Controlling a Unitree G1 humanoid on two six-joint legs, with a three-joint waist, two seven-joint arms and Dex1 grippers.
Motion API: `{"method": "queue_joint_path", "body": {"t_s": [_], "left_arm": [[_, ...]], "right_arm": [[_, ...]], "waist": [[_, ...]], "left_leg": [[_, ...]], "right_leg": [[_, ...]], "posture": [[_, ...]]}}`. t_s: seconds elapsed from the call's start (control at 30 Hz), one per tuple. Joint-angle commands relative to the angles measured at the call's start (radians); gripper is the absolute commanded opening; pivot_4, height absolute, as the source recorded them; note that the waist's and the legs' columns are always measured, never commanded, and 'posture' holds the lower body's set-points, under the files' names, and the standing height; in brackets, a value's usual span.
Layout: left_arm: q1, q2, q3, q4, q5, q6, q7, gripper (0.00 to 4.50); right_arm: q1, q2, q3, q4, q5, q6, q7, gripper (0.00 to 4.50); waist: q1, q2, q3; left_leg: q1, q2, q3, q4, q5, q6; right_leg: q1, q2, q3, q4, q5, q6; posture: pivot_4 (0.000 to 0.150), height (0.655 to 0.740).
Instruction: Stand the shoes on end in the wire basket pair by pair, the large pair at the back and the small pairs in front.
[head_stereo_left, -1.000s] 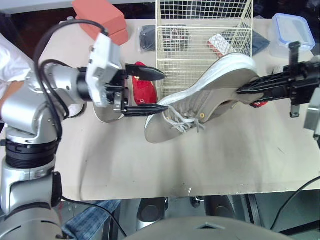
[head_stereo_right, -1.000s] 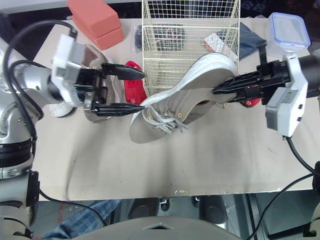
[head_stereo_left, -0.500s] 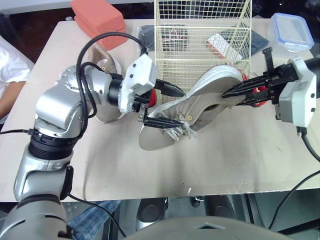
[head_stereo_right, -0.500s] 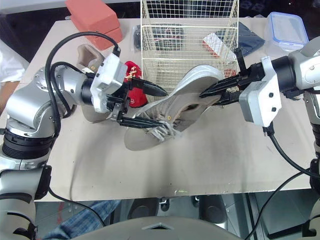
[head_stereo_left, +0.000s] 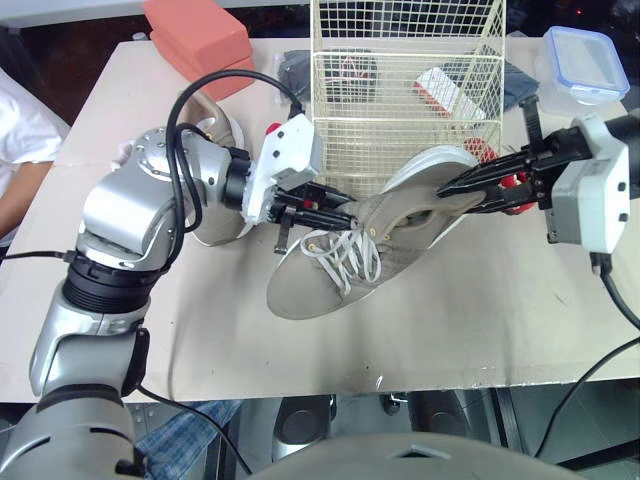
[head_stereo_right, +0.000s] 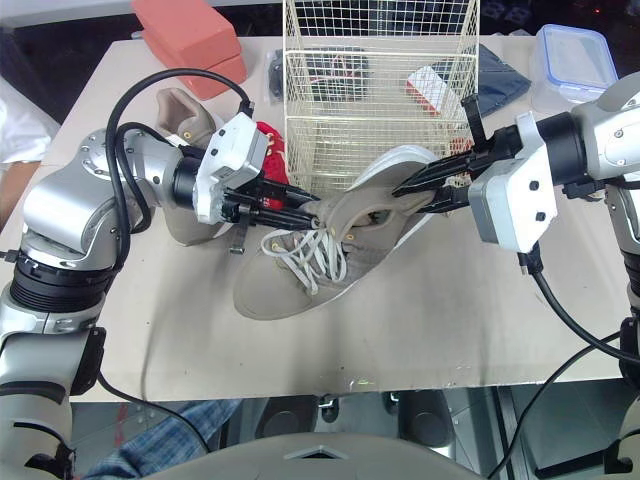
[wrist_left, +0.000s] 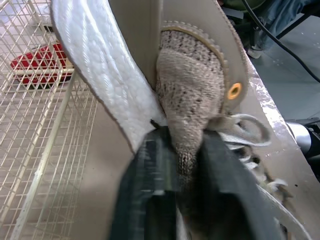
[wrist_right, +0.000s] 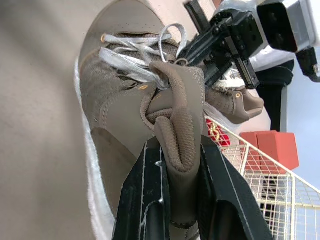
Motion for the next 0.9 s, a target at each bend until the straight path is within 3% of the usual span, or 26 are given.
{"method": "queue_joint_path", "body": {"t_s": [0.03,0.17,0.2,0.27,0.5,0.7,0.9], "left_arm": [[-0.014,-0.019,0.020,-0.017,-0.020,-0.008,-0.017,0.07],[-0.014,-0.055,0.038,-0.019,-0.029,-0.013,0.014,0.07],[-0.012,-0.067,0.046,-0.020,-0.032,-0.015,0.024,0.07],[-0.004,-0.085,0.062,-0.026,-0.037,-0.017,0.045,0.07],[0.073,-0.124,0.143,-0.081,-0.070,0.000,0.143,0.07],[0.098,-0.205,0.175,-0.121,-0.106,0.004,0.241,0.07],[0.134,-0.350,0.183,-0.167,-0.090,-0.078,0.381,0.07]], "right_arm": [[0.001,-0.017,-0.077,-0.052,0.044,0.061,-0.053,0.00],[0.033,-0.031,-0.114,-0.079,0.078,0.159,-0.085,0.00],[0.044,-0.037,-0.126,-0.083,0.084,0.179,-0.089,0.73],[0.066,-0.051,-0.152,-0.087,0.092,0.207,-0.094,1.21],[0.223,-0.147,-0.293,-0.119,0.127,0.322,-0.115,4.34],[0.432,-0.216,-0.499,-0.196,0.269,0.635,-0.205,4.43],[0.571,-0.097,-0.662,-0.379,0.636,1.022,-0.589,4.43]], "waist": [[0.000,0.000,0.000],[0.001,0.000,0.000],[0.001,0.000,0.000],[0.001,0.000,0.000],[0.001,0.000,0.000],[0.005,-0.001,0.000],[0.001,-0.001,0.000]], "left_leg": [[0.000,0.000,0.000,0.000,0.000,0.000],[0.000,0.000,0.000,0.000,0.000,0.000],[0.000,0.000,0.000,0.000,0.000,0.000],[0.000,0.000,0.000,0.000,0.000,0.000],[0.000,0.000,0.000,0.000,0.000,0.000],[0.000,0.000,-0.001,0.000,0.000,0.000],[0.001,0.000,-0.001,0.000,0.000,0.000]], "right_leg": [[0.000,0.000,0.000,0.000,0.000,0.000],[0.000,0.000,0.000,0.000,0.000,0.000],[0.000,0.000,0.000,0.000,0.000,0.000],[0.000,0.000,0.000,0.000,0.000,0.000],[0.000,-0.001,0.000,0.000,0.000,0.000],[0.002,-0.002,-0.001,0.000,0.000,0.000],[0.002,-0.003,0.000,0.000,0.000,0.000]], "posture": [[0.150,0.6860],[0.150,0.6860],[0.150,0.6860],[0.150,0.6860],[0.150,0.6860],[0.150,0.6860],[0.150,0.6860]]}}
